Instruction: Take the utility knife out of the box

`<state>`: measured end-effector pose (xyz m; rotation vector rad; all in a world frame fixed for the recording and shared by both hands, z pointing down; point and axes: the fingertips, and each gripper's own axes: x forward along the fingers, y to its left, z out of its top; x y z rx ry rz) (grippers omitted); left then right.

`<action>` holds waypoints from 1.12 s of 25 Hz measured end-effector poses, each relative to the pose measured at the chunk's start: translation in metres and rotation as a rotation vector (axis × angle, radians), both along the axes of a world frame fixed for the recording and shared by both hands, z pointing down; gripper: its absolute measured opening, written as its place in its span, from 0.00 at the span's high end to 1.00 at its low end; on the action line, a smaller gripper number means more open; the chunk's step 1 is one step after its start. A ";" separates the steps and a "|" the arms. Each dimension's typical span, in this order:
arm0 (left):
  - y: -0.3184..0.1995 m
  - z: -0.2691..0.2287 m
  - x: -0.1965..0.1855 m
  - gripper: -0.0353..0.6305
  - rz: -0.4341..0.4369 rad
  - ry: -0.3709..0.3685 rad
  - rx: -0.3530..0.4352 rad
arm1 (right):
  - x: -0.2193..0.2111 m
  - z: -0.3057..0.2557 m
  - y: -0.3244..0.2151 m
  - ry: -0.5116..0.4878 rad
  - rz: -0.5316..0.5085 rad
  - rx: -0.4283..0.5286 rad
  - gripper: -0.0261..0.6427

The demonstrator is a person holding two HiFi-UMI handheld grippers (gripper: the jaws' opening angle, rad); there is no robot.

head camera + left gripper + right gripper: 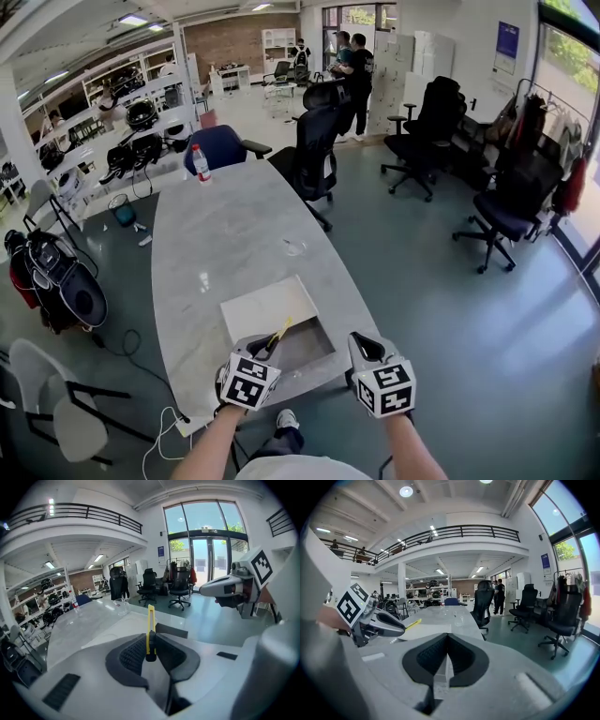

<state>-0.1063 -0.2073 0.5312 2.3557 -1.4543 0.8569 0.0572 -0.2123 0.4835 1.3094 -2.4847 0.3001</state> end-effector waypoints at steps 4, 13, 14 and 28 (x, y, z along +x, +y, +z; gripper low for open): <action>0.010 -0.014 -0.009 0.85 -0.053 0.050 0.049 | -0.002 -0.002 0.006 -0.004 -0.010 0.013 0.95; 0.037 -0.046 -0.033 0.85 -0.168 0.131 0.165 | -0.005 -0.015 0.020 -0.014 -0.033 0.041 0.95; 0.041 -0.049 -0.036 0.85 -0.180 0.140 0.179 | -0.006 -0.016 0.022 -0.016 -0.034 0.044 0.95; 0.096 -0.070 -0.073 0.85 -0.338 0.233 0.319 | -0.013 -0.029 0.047 -0.027 -0.066 0.090 0.95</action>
